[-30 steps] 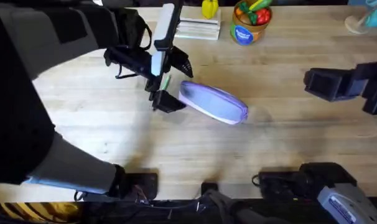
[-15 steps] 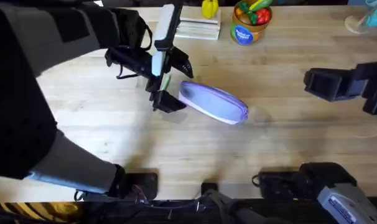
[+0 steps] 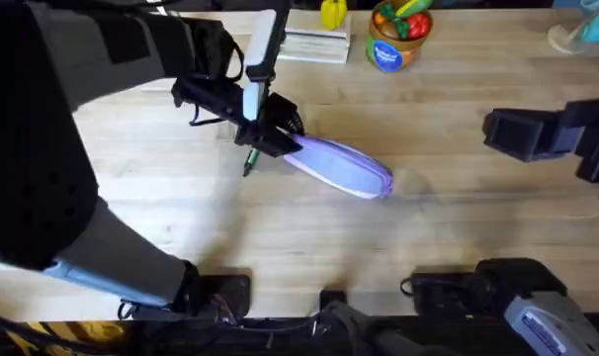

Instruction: Unzip the bag, pick up the pens from the table one at a time and place them inside, then zip the bag closed.

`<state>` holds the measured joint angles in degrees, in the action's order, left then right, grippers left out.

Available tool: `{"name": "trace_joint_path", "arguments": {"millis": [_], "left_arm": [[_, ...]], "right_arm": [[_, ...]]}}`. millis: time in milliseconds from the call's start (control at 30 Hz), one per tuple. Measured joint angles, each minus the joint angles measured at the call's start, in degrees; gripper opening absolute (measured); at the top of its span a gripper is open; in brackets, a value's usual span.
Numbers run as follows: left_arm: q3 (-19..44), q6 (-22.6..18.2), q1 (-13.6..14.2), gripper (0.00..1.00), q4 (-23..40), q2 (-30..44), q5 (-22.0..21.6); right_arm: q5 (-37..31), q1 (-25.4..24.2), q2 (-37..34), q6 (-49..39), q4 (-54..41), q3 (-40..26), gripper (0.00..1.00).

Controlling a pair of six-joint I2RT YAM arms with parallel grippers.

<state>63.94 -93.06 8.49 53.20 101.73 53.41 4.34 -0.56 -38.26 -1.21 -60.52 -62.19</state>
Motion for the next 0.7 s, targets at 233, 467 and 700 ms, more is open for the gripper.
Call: {"name": "trace_joint_path", "arguments": {"millis": [233, 467, 700], "left_arm": [[0.0, 0.0, 0.0, 0.045, 0.0, 0.0, 0.0], [0.0, 0.0, 0.0, 0.044, 0.0, 0.0, 0.1], [0.0, 0.0, 0.0, 0.044, -0.1, 0.0, 0.2]], "right_arm": [[1.4, 0.0, 0.0, 7.8, -3.5, 0.1, 0.996], [11.4, -0.1, 0.0, 8.1, -4.2, 5.7, 0.997], [19.5, -0.1, 0.0, 8.1, -3.1, 14.1, 0.997]]}}
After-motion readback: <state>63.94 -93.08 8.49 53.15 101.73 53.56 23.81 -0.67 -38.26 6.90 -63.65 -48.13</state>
